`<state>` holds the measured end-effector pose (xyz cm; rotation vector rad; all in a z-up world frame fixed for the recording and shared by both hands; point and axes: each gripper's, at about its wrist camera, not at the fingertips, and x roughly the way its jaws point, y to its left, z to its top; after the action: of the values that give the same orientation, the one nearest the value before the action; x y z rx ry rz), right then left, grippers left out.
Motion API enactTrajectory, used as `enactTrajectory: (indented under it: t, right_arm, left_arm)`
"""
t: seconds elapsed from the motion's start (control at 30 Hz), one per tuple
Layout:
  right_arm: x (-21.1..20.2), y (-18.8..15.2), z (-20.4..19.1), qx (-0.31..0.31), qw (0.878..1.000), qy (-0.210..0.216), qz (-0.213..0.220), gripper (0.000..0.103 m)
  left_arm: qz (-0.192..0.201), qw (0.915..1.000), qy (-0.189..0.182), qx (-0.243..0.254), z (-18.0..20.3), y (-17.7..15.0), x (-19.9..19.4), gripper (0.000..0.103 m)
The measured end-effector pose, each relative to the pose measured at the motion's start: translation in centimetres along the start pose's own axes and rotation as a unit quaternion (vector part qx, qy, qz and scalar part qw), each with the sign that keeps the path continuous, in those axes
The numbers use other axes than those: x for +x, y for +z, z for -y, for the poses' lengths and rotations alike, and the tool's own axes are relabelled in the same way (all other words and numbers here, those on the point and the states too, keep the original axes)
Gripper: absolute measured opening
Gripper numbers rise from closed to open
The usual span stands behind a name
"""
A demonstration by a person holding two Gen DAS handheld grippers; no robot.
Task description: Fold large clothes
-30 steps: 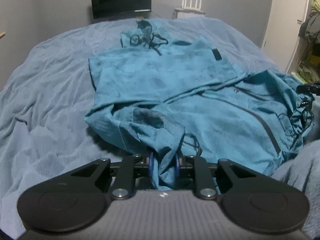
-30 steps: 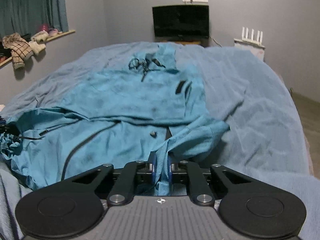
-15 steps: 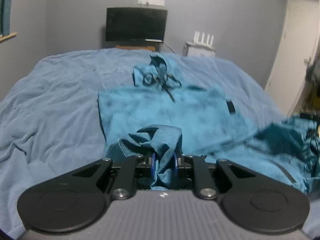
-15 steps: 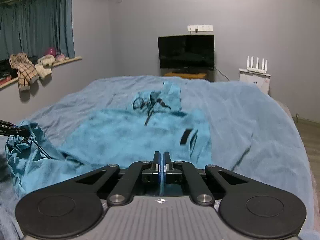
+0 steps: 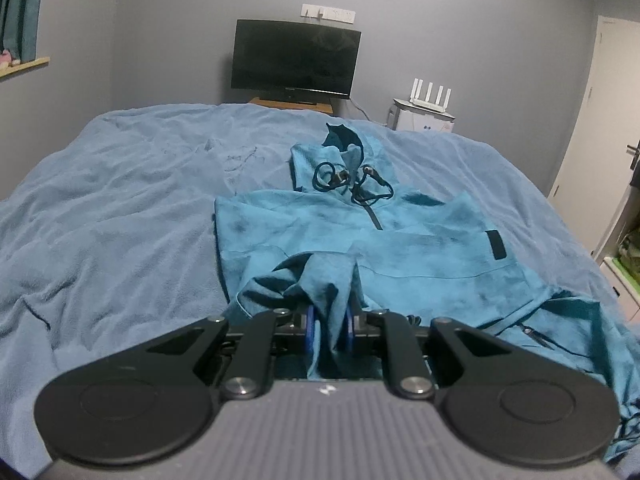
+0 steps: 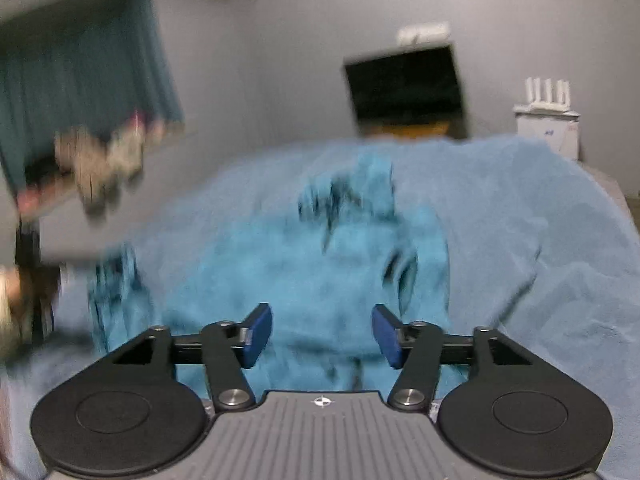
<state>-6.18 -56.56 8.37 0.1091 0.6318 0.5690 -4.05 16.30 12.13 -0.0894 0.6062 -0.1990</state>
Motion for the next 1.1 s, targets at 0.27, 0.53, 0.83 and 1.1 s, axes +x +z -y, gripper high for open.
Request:
enactTrajectory:
  t: [0.27, 0.53, 0.83, 1.1]
  right_arm:
    - [-1.0, -5.8, -3.4, -0.19, 0.972, -0.025, -0.137, 0.09]
    - [0.6, -10.6, -10.3, -0.379, 0.909, 0.023, -0.173, 0.099]
    - [4.0, -9.7, -10.4, -0.382, 0.911, 0.042, -0.149, 0.06]
    - [4.1, -2.4, -7.3, -0.232, 0.967, 0.085, -0.061, 0.041]
  left_arm:
    - [-0.009, 1.0, -0.001, 0.004, 0.3, -0.3, 0.6, 0.012]
    - [-0.018, 0.9998, -0.002, 0.001, 0.5, -0.4, 1.2, 0.012]
    - [-0.015, 0.9998, -0.005, -0.012, 0.2, -0.2, 1.5, 0.012]
    - [-0.006, 0.9994, 0.007, -0.032, -1.4, 1.0, 3.0, 0.012]
